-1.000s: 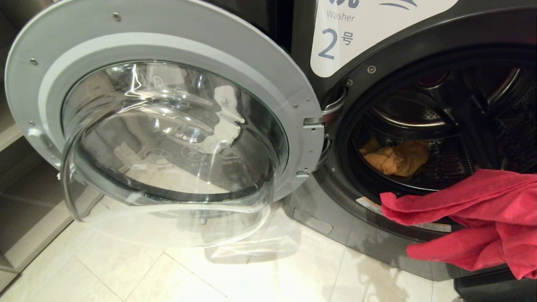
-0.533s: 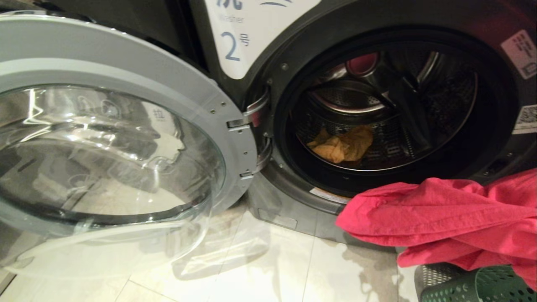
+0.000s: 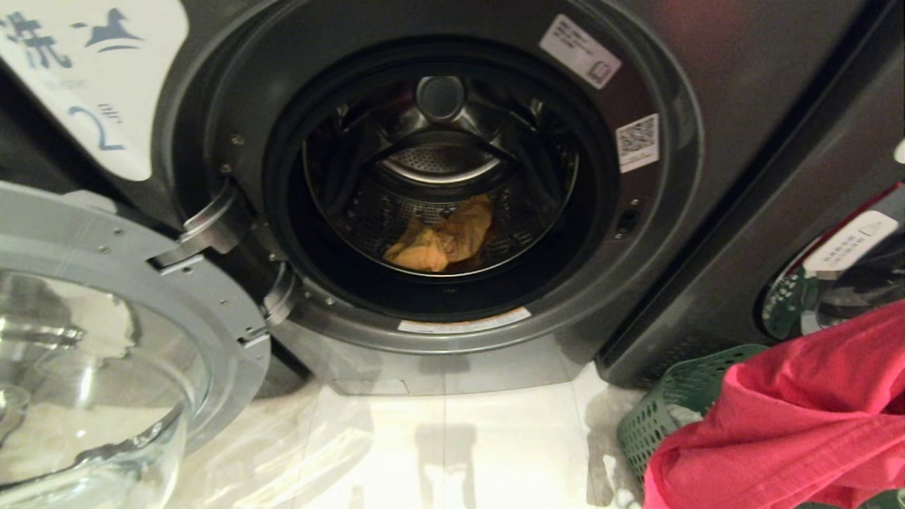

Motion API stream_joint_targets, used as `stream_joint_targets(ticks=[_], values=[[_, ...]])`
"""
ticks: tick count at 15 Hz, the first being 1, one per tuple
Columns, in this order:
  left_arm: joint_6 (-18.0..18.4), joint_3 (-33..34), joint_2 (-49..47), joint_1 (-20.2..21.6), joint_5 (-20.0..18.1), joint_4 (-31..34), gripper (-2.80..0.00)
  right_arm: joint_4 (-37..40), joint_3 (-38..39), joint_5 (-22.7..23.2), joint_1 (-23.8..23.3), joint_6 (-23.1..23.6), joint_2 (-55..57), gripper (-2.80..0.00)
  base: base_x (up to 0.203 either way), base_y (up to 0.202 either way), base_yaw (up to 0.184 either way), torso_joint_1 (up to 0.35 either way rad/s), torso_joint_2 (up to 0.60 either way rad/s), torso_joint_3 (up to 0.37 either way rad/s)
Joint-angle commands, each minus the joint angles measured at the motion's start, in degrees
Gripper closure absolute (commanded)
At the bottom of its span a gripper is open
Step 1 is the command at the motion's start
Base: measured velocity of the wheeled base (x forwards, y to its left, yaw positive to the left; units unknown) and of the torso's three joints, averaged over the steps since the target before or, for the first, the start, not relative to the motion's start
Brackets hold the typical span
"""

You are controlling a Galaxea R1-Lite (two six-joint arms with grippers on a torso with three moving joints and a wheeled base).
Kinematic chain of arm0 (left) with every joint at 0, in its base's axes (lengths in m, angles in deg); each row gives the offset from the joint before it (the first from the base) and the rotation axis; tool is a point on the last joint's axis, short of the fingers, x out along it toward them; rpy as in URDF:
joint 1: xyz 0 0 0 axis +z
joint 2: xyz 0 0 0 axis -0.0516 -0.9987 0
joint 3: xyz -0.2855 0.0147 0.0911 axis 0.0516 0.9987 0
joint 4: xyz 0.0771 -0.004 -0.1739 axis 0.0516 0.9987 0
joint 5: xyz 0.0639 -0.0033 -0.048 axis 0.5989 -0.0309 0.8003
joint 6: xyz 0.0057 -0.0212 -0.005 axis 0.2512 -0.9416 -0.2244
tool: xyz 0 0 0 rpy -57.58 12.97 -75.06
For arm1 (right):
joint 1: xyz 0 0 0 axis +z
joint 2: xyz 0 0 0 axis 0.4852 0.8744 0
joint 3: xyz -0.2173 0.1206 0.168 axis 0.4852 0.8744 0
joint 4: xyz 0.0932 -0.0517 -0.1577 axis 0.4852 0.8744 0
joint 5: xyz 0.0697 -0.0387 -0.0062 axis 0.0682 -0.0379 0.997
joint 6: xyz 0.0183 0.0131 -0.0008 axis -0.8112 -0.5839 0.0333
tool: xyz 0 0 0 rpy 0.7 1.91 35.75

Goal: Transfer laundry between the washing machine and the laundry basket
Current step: Pick a cloth and place it into the basket

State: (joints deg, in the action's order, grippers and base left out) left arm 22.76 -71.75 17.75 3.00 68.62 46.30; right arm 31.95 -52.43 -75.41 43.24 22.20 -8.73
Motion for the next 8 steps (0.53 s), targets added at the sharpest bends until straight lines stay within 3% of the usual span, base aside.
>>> stream_joint_targets(ticks=[1,3,5,8], values=[[0.0,2.3,-0.1,0.0,0.0,0.0,0.00,-1.3,0.0,-0.6,0.0,-0.1,0.9,0.00,-0.003,0.006,-0.174,-0.009,0.00,0.002],[0.0,2.3,-0.1,0.0,0.0,0.0,0.00,-3.0,-0.4,-2.0,0.0,-0.2,2.8,0.00,0.002,0.008,-0.174,0.002,0.00,0.000],[-0.1,2.3,-0.1,0.0,0.0,0.0,0.00,-3.5,-0.5,-6.4,-0.1,-2.4,4.9,0.00,-0.001,0.007,-0.127,0.005,0.00,0.003],[-0.1,2.3,-0.1,0.0,0.0,0.0,0.00,-2.7,2.1,-13.6,-0.2,-11.7,9.8,0.00,0.000,0.003,-0.022,0.001,0.00,-0.001]])
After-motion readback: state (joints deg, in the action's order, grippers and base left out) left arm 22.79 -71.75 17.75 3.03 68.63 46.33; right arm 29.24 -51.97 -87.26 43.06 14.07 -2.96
